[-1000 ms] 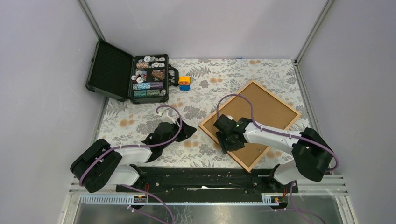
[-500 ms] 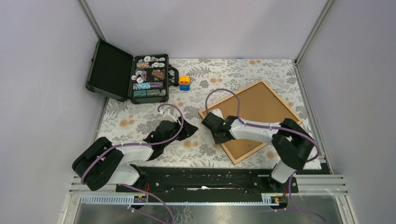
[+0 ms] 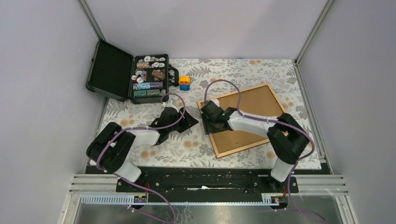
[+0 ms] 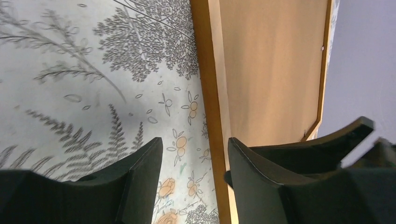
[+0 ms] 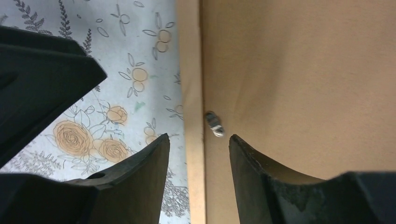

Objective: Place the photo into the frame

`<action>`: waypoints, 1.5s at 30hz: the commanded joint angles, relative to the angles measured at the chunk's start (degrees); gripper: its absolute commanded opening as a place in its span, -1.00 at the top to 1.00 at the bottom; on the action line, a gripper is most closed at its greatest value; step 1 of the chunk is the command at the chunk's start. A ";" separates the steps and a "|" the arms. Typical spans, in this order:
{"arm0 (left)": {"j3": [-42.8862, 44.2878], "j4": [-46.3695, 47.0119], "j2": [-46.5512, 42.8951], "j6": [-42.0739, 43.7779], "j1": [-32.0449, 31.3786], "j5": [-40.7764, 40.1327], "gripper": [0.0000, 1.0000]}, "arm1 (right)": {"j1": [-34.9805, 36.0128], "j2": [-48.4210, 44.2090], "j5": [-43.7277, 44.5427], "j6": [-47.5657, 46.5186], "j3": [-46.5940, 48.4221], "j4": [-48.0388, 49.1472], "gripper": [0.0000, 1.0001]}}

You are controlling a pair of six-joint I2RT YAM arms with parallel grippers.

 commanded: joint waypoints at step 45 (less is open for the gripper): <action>15.20 -2.47 19.28 -0.68 -0.93 9.44 0.09 | -11.50 -3.37 -31.70 -0.48 -9.69 14.18 0.11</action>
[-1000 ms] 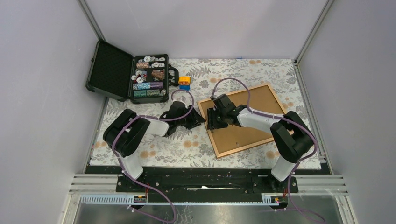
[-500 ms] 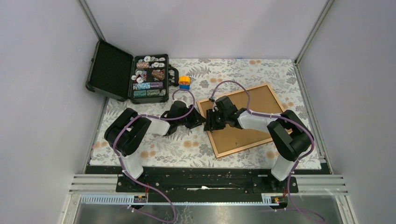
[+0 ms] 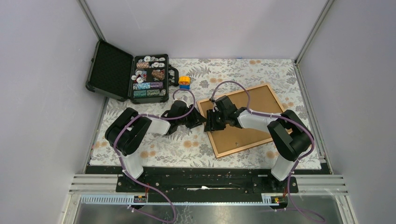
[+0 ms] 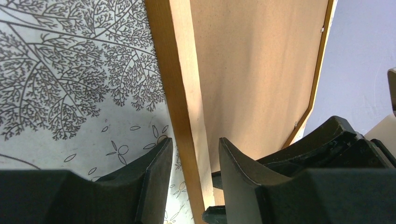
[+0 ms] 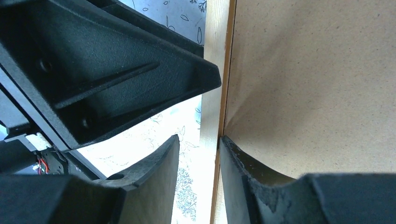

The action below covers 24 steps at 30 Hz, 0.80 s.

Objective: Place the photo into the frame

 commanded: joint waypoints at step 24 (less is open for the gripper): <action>-2.54 3.02 -0.96 1.54 -0.25 0.83 -0.04 | 14.59 -19.88 18.21 -30.52 4.48 -33.92 -0.49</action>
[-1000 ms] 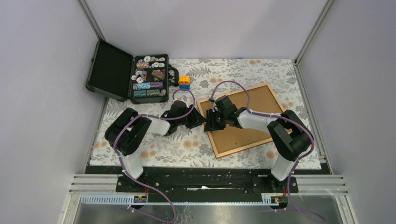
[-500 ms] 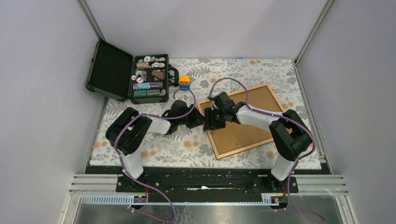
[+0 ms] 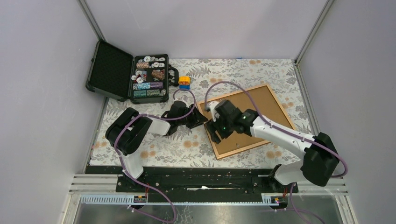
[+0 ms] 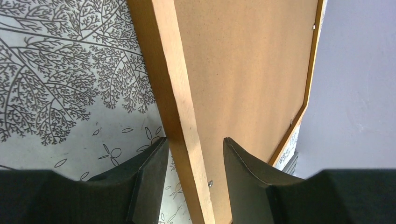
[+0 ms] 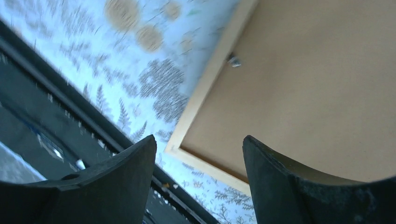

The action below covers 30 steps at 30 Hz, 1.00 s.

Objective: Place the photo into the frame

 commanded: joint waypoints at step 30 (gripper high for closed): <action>-17.65 18.42 -12.04 -0.78 2.73 -0.87 -0.13 | 13.51 3.88 8.84 -28.49 -17.71 16.16 0.44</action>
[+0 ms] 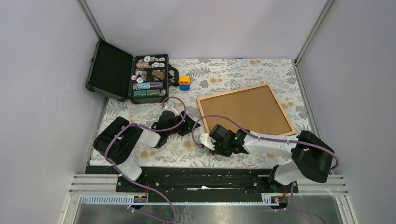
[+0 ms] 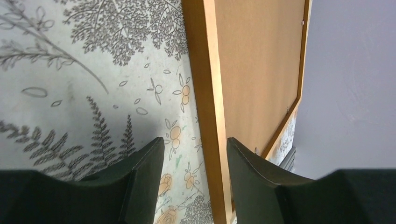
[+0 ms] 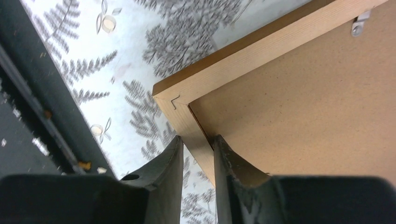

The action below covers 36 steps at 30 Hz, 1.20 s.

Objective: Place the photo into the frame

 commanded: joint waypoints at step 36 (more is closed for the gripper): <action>-3.11 -3.28 -11.78 -0.32 -7.11 -14.11 -0.61 | -8.55 -1.55 13.89 20.72 0.40 9.20 -0.45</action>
